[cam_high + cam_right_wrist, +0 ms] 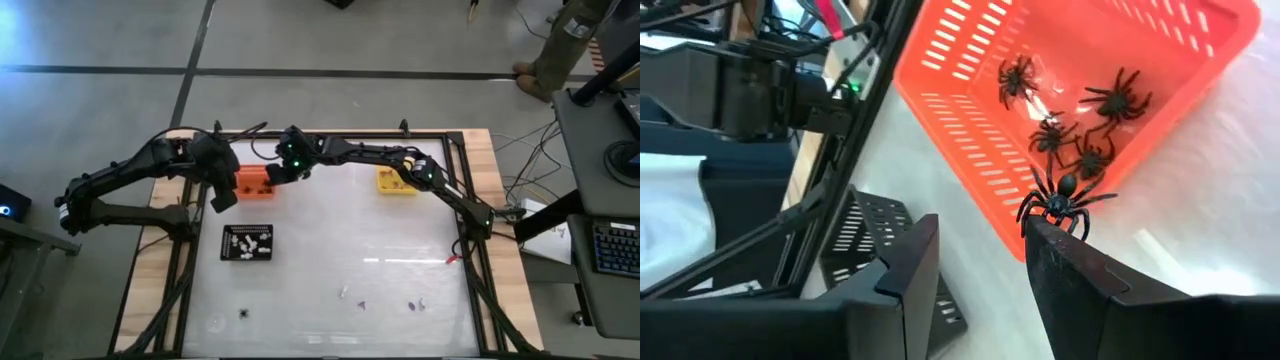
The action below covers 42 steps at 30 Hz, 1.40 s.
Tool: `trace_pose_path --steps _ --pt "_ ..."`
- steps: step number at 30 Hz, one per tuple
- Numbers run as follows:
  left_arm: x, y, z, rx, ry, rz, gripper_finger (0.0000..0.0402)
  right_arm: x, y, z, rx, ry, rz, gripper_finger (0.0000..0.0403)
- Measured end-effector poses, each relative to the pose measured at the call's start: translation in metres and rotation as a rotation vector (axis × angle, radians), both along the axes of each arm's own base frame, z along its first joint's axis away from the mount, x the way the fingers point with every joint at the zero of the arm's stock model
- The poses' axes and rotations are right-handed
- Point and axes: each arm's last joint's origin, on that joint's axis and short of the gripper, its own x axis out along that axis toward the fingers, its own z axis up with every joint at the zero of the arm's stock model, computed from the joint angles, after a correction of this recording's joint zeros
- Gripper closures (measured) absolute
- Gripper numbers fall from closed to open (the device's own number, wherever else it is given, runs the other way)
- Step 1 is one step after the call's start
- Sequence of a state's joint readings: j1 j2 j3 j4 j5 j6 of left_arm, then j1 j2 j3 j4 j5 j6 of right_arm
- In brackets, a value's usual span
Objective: Sort Halloween decoration
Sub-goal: Put the black spider toy into the orange bin
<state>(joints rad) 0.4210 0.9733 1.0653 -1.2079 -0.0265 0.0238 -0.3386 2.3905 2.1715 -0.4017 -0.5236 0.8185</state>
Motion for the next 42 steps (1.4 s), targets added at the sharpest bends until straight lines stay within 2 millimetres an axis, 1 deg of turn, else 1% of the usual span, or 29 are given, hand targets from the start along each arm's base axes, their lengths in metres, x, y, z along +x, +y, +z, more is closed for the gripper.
trace_pose_path --steps 10,17,29,42 --pt "0.001 0.0 0.0 0.003 -0.009 0.002 0.0299 0.003 0.004 0.001 0.003 -0.025 -0.001 0.0264" --pt "0.004 0.002 0.002 0.017 -0.042 0.003 0.0299 0.007 0.011 -0.009 0.032 -0.059 -0.016 0.0264" --pt "0.004 0.002 0.002 0.016 -0.045 0.006 0.0299 -0.003 0.008 -0.03 0.049 0.038 -0.019 0.0264" --pt "0.004 0.002 0.002 0.019 -0.043 0.0 0.0299 0.001 0.006 -0.015 0.049 -0.017 0.014 0.0264"
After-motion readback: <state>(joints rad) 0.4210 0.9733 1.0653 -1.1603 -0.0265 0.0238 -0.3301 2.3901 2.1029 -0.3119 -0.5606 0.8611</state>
